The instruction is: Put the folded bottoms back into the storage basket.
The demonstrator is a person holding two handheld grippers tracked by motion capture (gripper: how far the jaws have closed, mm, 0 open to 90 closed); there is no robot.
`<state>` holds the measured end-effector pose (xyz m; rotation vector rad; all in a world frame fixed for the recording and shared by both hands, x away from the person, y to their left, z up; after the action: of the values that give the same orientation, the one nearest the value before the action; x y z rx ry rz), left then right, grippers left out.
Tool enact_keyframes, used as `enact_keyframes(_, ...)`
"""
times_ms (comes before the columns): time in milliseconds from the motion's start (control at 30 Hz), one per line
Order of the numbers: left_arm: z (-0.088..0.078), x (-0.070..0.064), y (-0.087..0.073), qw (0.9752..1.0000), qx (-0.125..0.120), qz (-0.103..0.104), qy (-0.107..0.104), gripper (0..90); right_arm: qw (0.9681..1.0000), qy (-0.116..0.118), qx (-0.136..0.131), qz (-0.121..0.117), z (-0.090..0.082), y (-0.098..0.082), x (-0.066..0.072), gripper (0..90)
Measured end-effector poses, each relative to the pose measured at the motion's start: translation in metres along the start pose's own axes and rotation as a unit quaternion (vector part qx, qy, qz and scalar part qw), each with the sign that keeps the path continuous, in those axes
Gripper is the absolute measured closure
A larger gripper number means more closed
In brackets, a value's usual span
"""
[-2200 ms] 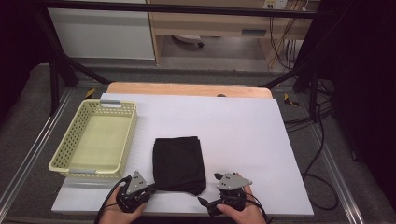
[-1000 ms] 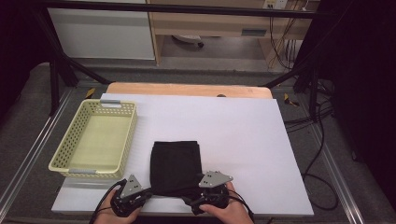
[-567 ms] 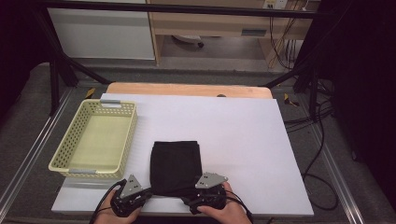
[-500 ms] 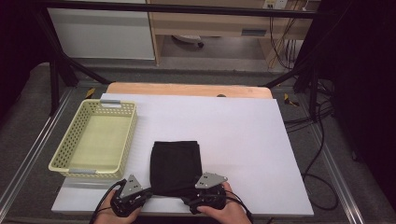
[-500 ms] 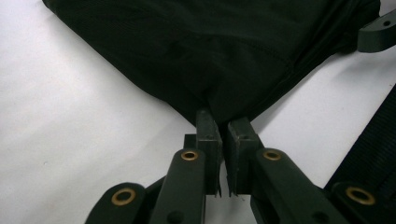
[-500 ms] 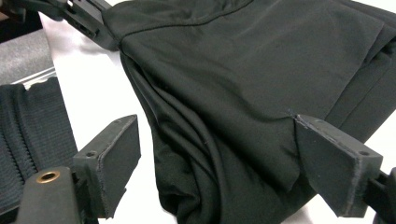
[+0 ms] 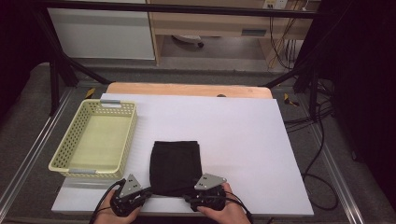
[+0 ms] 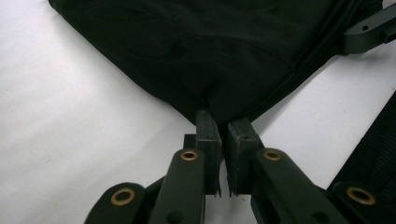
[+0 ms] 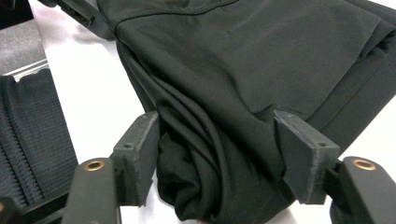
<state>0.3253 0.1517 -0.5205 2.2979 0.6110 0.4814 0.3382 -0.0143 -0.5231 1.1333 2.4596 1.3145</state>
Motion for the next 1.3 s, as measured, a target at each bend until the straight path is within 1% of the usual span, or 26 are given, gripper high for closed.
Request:
enact_keyframes(100,-0.0001,0.0,-0.0001,1.0,0.0,-0.001,0.0,85.5,1.0,-0.002,-0.001,-0.006,-0.0016,-0.001,-0.0003,43.6)
enact_keyframes(533,0.0008,0.0014,0.0014,1.0,-0.003,-0.007,0.0,85.6,0.9999,-0.004,-0.005,-0.012,-0.0039,-0.0007,-0.0028,67.7)
enact_keyframes(667,0.0015,0.0023,0.0015,1.0,-0.003,-0.008,0.0,85.6,0.9998,-0.001,-0.006,-0.016,-0.004,0.0,-0.0019,74.0)
enact_keyframes(833,0.0017,0.0029,0.002,1.0,-0.004,-0.009,-0.001,85.6,0.9998,0.0,-0.006,-0.019,-0.0045,0.0004,-0.0004,77.0)
enact_keyframes(1033,0.0004,0.0011,0.0033,0.9999,-0.008,-0.011,-0.002,85.6,0.9998,0.006,0.0,-0.017,-0.0082,-0.0017,0.0031,77.7)
enact_keyframes(1100,-0.0005,-0.0003,0.0028,0.9999,-0.005,-0.011,-0.002,85.0,0.9999,0.005,0.0,-0.016,-0.0087,-0.0026,0.0034,77.7)
enact_keyframes(1167,-0.0015,-0.0004,0.0022,0.9998,-0.002,-0.019,0.003,80.9,0.9999,0.007,0.0,-0.016,-0.0083,-0.0025,0.0028,77.6)
enact_keyframes(1233,-0.0042,0.0026,0.0025,0.9993,-0.004,-0.033,0.014,70.7,0.9998,0.007,-0.001,-0.016,-0.0082,-0.0027,0.0026,77.5)
enact_keyframes(1267,-0.0061,0.0038,0.0035,0.999,-0.008,-0.041,0.018,64.9,0.9998,0.007,-0.001,-0.016,-0.0083,-0.0029,0.0024,77.5)
enact_keyframes(1300,-0.0081,0.0047,0.0052,0.9986,-0.015,-0.048,0.02,61.0,0.9999,0.008,-0.001,-0.014,-0.0083,-0.003,0.0027,77.4)
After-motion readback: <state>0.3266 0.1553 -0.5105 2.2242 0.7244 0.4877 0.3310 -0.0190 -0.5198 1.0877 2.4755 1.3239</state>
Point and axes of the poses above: each handheld gripper's, and its own axes: z roughly forward along the jaws, y roughly out of its top, x roughly to its left, the point moved 10 cm from there along z, roughly forward along the jaws, and after that the axes turned 15 degrees about z, right-handed, at the moved point
